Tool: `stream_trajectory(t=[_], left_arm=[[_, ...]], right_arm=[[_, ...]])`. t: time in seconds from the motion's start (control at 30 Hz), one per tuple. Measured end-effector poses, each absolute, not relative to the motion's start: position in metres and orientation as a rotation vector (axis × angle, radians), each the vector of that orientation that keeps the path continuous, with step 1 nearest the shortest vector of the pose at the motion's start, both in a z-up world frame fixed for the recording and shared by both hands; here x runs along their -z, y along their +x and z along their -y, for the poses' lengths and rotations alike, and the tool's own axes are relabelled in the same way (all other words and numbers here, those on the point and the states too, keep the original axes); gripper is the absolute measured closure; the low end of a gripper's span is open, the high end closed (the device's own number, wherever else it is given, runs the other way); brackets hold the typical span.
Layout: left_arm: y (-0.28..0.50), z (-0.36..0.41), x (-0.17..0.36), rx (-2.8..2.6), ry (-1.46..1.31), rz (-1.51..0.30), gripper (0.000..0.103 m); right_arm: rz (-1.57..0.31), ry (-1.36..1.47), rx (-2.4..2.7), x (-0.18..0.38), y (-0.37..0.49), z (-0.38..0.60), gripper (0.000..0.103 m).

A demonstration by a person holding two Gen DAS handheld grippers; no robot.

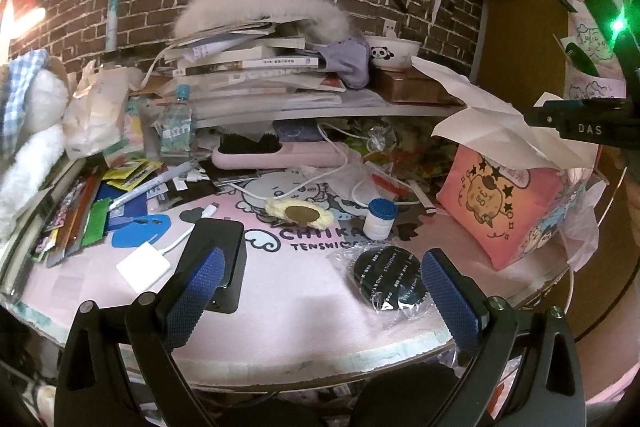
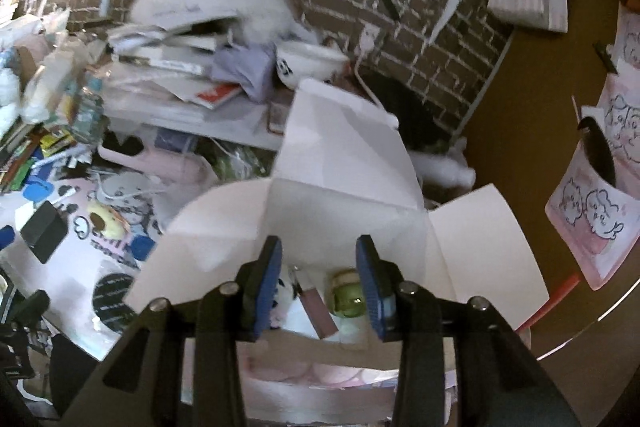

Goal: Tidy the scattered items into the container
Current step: 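Withdraw the right gripper from the box back over the desk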

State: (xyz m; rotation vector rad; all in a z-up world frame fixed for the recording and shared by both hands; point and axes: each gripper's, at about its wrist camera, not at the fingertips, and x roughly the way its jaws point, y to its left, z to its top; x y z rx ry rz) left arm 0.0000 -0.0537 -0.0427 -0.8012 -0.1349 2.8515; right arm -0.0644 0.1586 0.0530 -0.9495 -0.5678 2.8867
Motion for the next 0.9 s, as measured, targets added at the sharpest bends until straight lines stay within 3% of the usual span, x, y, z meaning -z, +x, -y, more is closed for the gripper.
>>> stream_trajectory(t=[0.13,0.47,0.9], left_arm=[[0.002,0.057,0.041,-2.863,-0.795,0.139,0.004],[0.009,0.072,0.041,-2.923,-0.793,0.123,0.004],[0.016,0.094,0.048,-2.967,-0.82,0.15,0.004]], right_arm=[[0.576,-0.89,-2.964,-0.052,-0.053,-0.144,0.06],[0.651,-0.65,-3.152,-0.042,-0.013,-0.102,0.06],[0.496,-0.781,-3.375,0.01,0.012,-0.065,0.06]])
